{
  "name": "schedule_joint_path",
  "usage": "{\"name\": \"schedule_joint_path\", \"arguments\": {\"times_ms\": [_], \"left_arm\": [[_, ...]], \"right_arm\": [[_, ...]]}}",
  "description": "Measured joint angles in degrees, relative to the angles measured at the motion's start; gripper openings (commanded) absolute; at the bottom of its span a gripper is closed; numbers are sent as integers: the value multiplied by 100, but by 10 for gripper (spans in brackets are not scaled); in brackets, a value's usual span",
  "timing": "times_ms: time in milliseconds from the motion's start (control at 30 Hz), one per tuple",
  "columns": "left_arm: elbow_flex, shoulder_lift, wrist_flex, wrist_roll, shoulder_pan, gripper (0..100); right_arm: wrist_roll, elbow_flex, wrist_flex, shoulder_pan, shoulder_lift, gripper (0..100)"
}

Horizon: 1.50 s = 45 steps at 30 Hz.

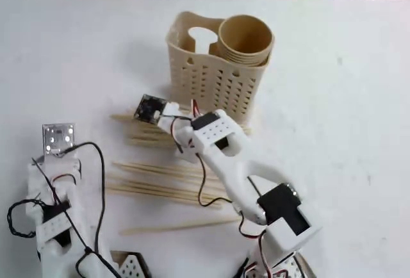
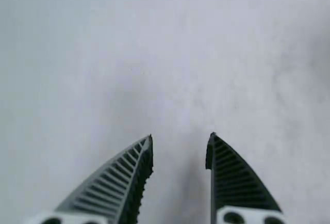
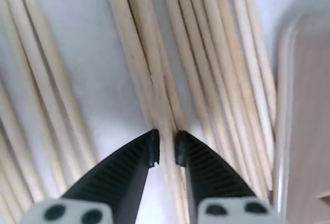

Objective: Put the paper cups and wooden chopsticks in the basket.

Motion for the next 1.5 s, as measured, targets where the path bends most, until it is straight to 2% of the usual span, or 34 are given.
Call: {"name": "schedule_joint_path", "arguments": {"times_ms": [167,300,567,733,900,1133,1233,1333,1500], "left_arm": [[0,0,0,0,0,192],[0,0,0,0,0,192],[0,0,0,0,0,192],[0,0,0,0,0,192],[0,0,0,0,0,192],[0,0,0,0,0,192],[0,0,0,0,0,192],[0,0,0,-26,18,192],[-229,0,-18,-35,1029,190]], "right_arm": [[0,-18,70,0,-18,16],[-352,-9,440,-9,-527,16],[-1714,-185,888,0,-2813,16],[-2391,-1099,897,0,-3675,16],[-2602,-2330,897,0,-3552,16],[-2620,-3991,774,149,-2338,16],[-2734,-4316,774,360,-1978,16],[-3174,-4378,791,607,-1952,16],[-3745,-4466,1125,1011,-1952,16]]}}
